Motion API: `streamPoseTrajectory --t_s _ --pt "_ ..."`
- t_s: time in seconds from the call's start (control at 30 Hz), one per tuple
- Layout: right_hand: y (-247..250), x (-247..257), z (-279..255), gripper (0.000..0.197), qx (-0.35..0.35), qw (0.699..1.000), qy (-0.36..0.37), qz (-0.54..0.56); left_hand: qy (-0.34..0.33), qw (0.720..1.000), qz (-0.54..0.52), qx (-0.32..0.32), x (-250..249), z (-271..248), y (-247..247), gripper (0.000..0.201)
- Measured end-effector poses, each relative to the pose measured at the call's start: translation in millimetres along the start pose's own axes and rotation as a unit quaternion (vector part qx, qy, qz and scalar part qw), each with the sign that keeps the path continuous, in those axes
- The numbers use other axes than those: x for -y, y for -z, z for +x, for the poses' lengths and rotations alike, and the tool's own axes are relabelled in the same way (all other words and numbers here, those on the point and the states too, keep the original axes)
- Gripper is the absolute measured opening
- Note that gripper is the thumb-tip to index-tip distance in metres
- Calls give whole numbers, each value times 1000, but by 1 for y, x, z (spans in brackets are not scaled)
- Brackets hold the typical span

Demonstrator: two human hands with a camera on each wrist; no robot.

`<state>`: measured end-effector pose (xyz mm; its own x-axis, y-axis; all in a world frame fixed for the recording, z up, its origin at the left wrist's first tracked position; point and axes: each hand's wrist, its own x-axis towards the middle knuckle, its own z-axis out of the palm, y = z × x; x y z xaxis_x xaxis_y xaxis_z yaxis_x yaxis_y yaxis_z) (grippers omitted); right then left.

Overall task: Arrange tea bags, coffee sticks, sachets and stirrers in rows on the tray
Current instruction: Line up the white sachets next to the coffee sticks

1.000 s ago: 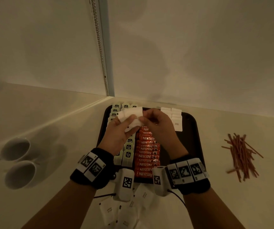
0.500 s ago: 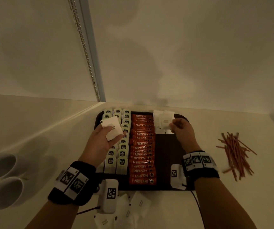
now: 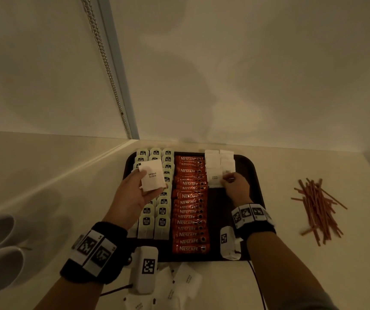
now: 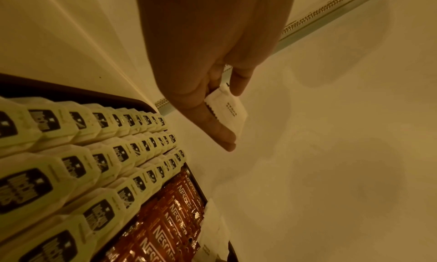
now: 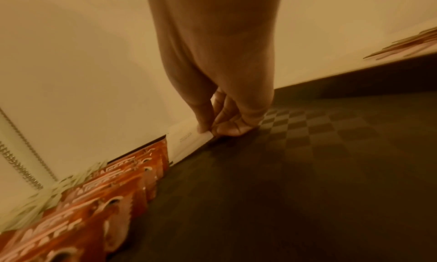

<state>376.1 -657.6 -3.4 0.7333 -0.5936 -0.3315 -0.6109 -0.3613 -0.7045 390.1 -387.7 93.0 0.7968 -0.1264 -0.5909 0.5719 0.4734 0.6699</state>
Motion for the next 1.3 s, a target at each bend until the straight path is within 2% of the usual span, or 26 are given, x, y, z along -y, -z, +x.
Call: streamPoseTrajectory --t_s 0.17,0.3,0.33,0.4,0.5,0.53,0.6,0.67,0.77,0.97,1.03,1.13,1.2,1.3 --pt "-3 4 -2 20 -29 999 9 -19 -4 1000 -9 20 0 -3 -3 23" --pt "-2 17 -13 18 -35 998 46 -4 -60 991 92 72 4 -5 -2 32" --pt "0 27 -22 18 -19 997 78 21 -75 986 124 84 4 -6 -2 34" --pt "2 54 -44 19 69 981 158 90 -114 964 219 95 4 -8 -4 33" --pt "4 91 -74 23 233 933 232 148 -168 905 382 87 0 -9 -9 29" --pt "4 98 -79 23 255 922 252 149 -179 890 411 84 -1 -8 -10 28" --pt "5 105 -83 17 257 915 272 150 -196 875 437 73 -3 -8 -13 25" --pt "6 104 -84 12 259 916 250 176 -223 876 424 56 -9 -9 -15 22" --pt "6 96 -90 15 306 905 214 205 -260 891 368 49 -17 -12 -18 12" --pt "6 93 -102 27 321 878 156 319 -291 897 327 64 -13 -16 -26 17" --pt "6 93 -105 28 314 878 151 328 -316 885 337 56 -11 -15 -28 22" --pt "5 93 -107 17 296 877 156 346 -346 860 371 50 -10 -15 -31 23" --pt "8 92 -108 13 282 878 157 353 -345 852 389 55 -10 -14 -33 20" --pt "18 86 -98 9 244 898 160 329 -323 852 407 66 -10 -14 -29 32"
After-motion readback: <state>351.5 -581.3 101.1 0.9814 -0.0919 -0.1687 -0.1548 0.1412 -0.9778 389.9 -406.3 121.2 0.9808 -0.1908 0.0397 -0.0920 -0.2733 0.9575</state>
